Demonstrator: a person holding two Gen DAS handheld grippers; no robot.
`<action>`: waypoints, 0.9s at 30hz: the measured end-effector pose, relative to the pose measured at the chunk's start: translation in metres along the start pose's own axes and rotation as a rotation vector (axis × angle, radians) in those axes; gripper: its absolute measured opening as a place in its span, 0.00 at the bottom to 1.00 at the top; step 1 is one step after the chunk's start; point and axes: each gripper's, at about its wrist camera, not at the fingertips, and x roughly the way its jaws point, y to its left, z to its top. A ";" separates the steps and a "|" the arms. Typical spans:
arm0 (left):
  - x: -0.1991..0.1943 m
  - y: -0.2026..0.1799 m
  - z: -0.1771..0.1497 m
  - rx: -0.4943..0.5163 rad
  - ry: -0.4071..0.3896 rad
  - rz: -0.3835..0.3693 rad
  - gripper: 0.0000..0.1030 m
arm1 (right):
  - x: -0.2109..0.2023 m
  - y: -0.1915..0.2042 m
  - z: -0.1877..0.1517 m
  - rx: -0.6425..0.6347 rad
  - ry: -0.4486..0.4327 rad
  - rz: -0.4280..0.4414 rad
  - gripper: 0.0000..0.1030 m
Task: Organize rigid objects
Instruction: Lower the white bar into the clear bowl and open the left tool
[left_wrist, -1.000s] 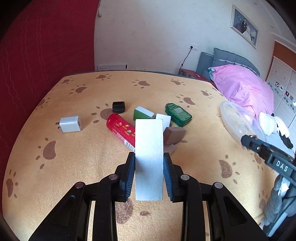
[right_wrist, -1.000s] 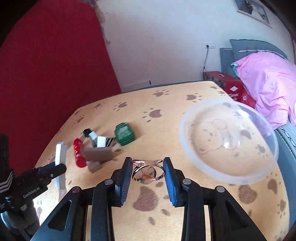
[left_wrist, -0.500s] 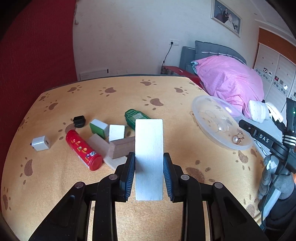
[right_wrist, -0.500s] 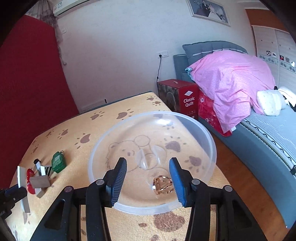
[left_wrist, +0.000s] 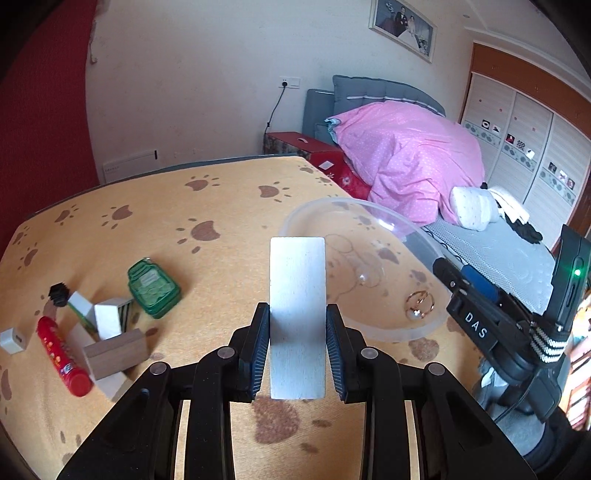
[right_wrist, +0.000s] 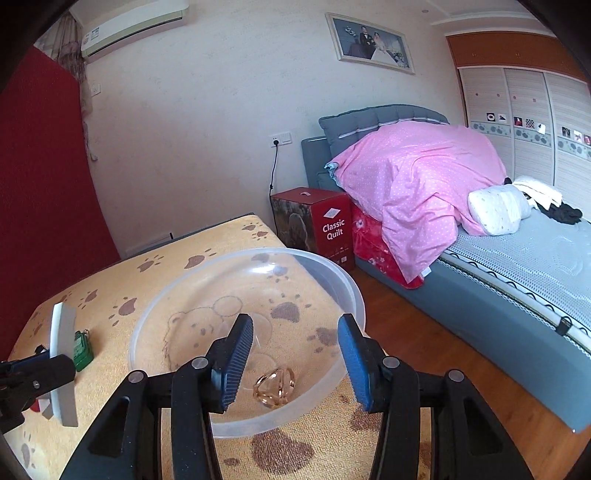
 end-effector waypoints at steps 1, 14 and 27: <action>0.004 -0.004 0.003 0.003 0.001 -0.012 0.29 | 0.000 -0.002 0.000 0.009 -0.003 -0.004 0.50; 0.051 -0.038 0.031 0.010 0.005 -0.095 0.30 | 0.000 -0.008 0.000 0.035 -0.007 0.002 0.55; 0.052 -0.014 0.022 -0.055 -0.006 0.012 0.68 | -0.002 -0.005 -0.001 0.020 -0.011 0.019 0.59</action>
